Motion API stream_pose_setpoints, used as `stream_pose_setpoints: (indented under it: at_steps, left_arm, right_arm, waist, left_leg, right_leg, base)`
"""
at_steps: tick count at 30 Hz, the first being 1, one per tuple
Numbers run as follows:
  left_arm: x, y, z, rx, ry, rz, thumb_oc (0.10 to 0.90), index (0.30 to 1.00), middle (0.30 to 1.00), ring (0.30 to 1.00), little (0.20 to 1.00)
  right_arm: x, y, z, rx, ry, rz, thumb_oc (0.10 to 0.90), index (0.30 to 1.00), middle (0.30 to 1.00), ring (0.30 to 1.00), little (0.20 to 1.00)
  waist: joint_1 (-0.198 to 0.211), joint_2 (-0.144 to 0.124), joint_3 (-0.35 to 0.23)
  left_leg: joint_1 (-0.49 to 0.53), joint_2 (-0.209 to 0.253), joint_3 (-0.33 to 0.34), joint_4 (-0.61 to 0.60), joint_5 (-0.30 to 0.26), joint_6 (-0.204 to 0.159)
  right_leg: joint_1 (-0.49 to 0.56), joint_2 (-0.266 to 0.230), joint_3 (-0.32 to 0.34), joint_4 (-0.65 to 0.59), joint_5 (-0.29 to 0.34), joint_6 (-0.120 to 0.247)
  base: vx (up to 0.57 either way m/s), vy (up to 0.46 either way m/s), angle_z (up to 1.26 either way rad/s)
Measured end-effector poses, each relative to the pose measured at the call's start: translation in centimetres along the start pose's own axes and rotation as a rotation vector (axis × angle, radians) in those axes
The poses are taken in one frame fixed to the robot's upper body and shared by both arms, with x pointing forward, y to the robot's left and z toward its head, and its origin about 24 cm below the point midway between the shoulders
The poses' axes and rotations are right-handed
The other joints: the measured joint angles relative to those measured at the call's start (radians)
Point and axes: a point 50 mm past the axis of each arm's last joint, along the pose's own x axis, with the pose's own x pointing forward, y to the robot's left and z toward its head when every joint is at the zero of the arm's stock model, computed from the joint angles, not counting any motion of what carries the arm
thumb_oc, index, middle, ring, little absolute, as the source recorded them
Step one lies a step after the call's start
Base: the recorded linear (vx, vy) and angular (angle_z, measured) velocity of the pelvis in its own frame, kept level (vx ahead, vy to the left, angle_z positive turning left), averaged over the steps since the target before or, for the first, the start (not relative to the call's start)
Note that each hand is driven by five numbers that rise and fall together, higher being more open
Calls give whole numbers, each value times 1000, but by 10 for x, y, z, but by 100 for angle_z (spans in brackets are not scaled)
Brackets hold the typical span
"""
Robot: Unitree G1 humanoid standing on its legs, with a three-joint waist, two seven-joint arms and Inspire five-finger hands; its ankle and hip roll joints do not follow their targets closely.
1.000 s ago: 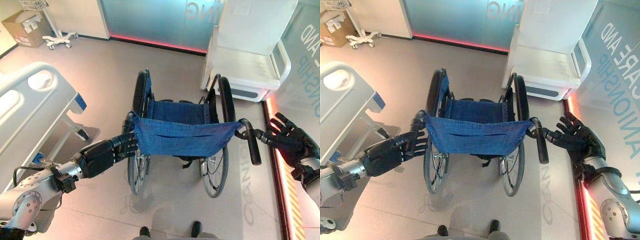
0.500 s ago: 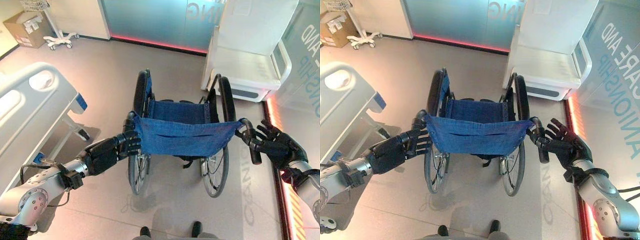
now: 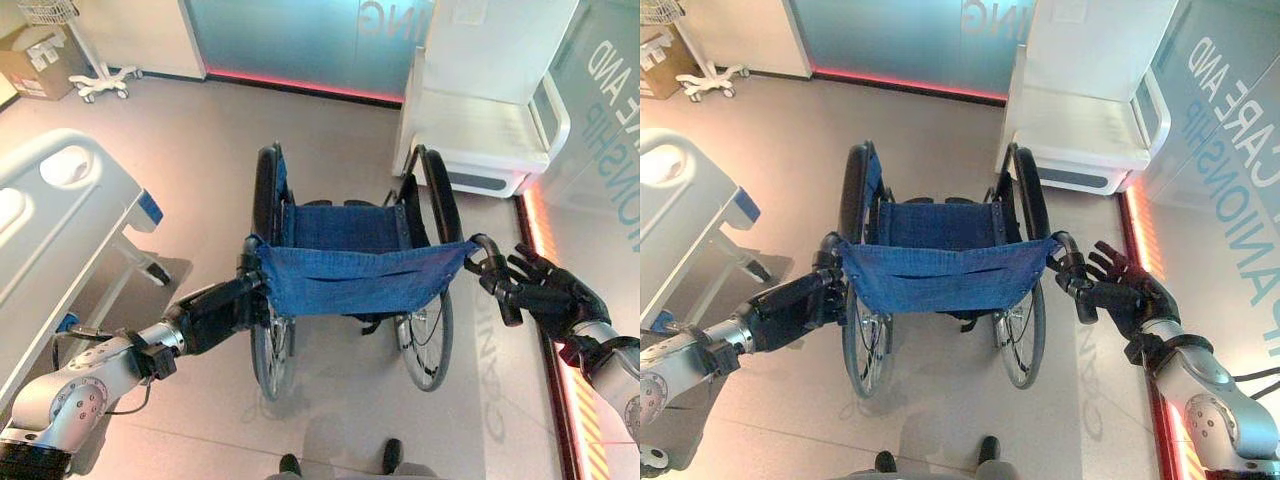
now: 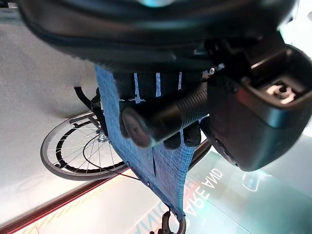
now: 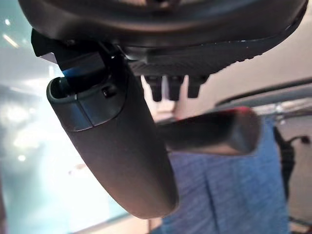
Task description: Push the wheelchair next to the bed
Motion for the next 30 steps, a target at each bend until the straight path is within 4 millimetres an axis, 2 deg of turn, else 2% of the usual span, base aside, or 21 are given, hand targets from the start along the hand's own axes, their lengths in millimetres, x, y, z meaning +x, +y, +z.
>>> stream_pose_setpoints:
  at_steps: [7, 18, 24, 30]
  left_arm:
    - [5, -5, -2, -14, 10, -33, 400, 300, 300, 300, 300]
    - [13, -11, -1, -12, 19, -68, 400, 300, 300, 300, 300]
    - [21, -12, 6, -13, 12, -87, 400, 300, 300, 300, 300]
    - [25, -17, 7, -54, 19, -125, 400, 300, 300, 300, 300]
  right_arm:
    - [8, 1, -10, -68, 121, 20, 800, 900, 900, 900, 900]
    - [24, 10, -3, -173, 176, 35, 800, 900, 900, 900, 900]
    - [36, 8, 13, -250, 192, 12, 800, 900, 900, 900, 900]
    - [48, 2, 45, -296, 178, -22, 800, 900, 900, 900, 900]
  waist:
    - [10, 0, 0]
    - [18, -2, 3]
    - [37, -8, 27]
    - [48, -8, 27]
  left_leg:
    - [1, 0, 2, 0, 0, 0]
    - [5, 0, -12, 0, 0, 0]
    - [19, 0, -15, 0, 0, 0]
    - [19, 0, -21, 0, 0, 0]
  right_leg:
    - [0, 1, 2, 0, 1, 0]
    - [8, 1, -6, 0, 1, 0]
    - [24, 1, -8, 0, 1, 0]
    - [27, 1, -15, 0, 1, 0]
  base:
    - [8, 0, 0]
    - [23, 0, 1]
    - [41, 7, 0]
    - [30, 5, 4]
